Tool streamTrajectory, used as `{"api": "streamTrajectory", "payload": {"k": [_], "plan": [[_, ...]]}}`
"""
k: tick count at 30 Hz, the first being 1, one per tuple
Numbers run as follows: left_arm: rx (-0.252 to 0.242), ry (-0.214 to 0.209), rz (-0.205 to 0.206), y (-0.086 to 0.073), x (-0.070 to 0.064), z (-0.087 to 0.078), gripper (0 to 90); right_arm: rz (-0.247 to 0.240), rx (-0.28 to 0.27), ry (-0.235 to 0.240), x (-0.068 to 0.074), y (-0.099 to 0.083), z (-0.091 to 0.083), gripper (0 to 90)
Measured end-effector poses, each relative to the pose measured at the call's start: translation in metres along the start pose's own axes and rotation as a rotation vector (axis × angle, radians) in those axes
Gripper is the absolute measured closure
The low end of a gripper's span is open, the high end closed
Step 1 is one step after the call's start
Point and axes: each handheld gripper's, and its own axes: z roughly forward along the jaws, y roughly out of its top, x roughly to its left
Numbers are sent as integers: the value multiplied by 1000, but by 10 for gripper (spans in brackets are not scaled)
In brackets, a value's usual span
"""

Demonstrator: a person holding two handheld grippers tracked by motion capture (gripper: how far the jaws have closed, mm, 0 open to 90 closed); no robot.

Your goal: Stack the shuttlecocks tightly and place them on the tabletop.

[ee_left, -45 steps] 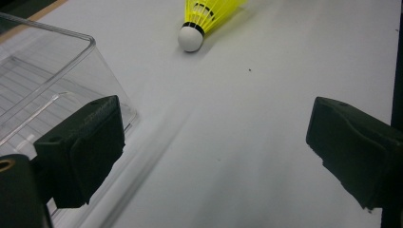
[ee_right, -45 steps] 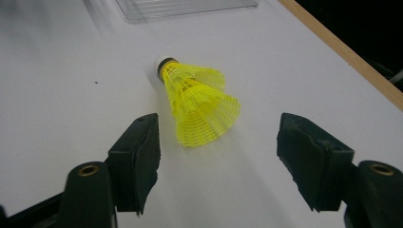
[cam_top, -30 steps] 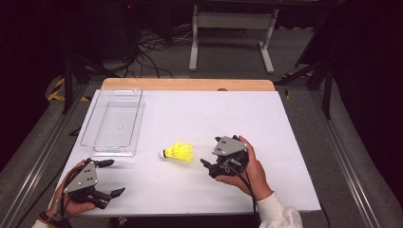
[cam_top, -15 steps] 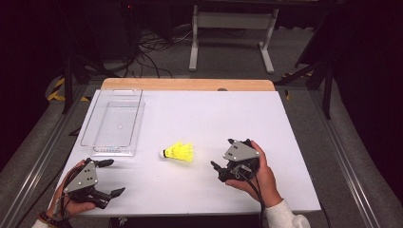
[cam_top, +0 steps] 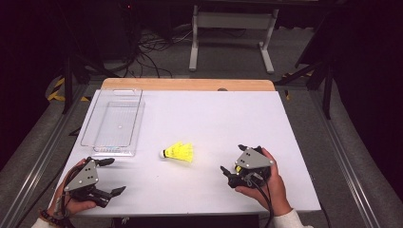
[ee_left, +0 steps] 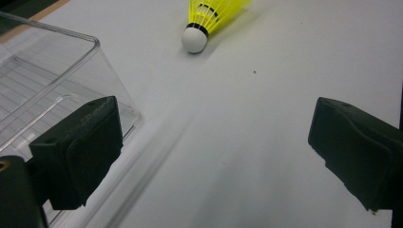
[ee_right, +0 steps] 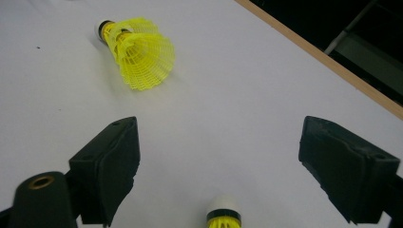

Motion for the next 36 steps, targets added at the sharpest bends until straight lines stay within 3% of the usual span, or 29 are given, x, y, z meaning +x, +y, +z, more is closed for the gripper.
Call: {"api": "streamTrajectory", "payload": {"k": [18,28,36], "plan": [[-7,-17,16,5,3,7,52,55,-11,-6,5,-35,-28,204],[0,-17,14,6,3,9,53,125,-32,-20,6,-56,-40,234],[3,-16,17,6,3,9,53,149,45,23,13,-73,-34,286]]}}
